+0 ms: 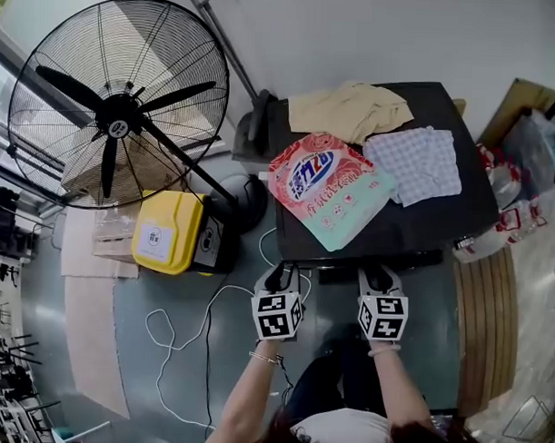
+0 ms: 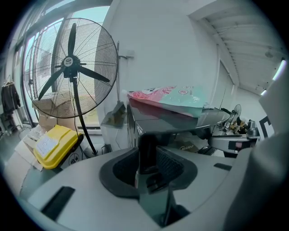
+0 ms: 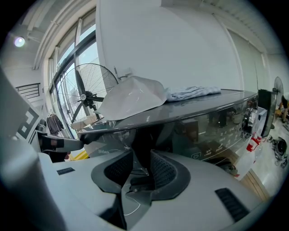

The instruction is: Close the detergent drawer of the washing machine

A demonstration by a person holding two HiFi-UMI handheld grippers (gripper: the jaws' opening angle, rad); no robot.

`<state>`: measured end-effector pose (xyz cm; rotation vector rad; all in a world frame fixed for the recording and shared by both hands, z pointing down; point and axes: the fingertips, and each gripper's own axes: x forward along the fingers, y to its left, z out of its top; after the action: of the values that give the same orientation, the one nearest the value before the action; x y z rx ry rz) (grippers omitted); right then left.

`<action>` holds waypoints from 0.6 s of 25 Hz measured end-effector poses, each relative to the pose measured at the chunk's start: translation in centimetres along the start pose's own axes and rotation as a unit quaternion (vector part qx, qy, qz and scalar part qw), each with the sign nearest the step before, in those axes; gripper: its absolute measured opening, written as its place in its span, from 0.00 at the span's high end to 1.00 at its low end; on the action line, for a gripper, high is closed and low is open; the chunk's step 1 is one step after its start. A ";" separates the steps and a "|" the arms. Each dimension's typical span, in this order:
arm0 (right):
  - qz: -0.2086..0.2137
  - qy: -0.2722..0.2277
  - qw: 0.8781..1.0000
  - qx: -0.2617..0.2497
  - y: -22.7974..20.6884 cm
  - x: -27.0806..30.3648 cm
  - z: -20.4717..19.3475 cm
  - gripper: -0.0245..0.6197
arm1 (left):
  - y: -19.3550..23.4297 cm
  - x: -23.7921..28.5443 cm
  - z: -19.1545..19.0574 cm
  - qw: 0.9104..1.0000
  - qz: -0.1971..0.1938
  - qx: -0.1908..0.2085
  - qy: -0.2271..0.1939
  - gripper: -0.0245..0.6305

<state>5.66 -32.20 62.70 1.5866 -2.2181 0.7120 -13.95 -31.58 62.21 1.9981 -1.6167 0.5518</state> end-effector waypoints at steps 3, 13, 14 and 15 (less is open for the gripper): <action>0.005 0.004 1.000 -0.001 0.0 -0.1 0.0 0.74 | -0.3 -0.4 0.3 1.000 -0.001 0.004 -0.006 0.77; 0.032 -0.024 0.999 -0.011 1.2 -1.3 1.1 0.77 | -1.1 -1.9 2.2 0.999 -0.009 0.020 -0.037 0.82; 0.035 -0.027 0.999 -0.012 1.4 -1.5 1.2 0.78 | -1.1 -2.1 2.3 0.999 -0.010 0.020 -0.040 0.82; 0.037 -0.030 0.999 -0.013 1.6 -1.7 1.4 0.78 | -1.2 -2.3 2.4 0.999 -0.010 0.021 -0.042 0.83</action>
<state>4.77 -31.25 60.36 1.5389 -2.3297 0.6610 -13.31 -31.07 58.80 2.0920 -1.6448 0.5049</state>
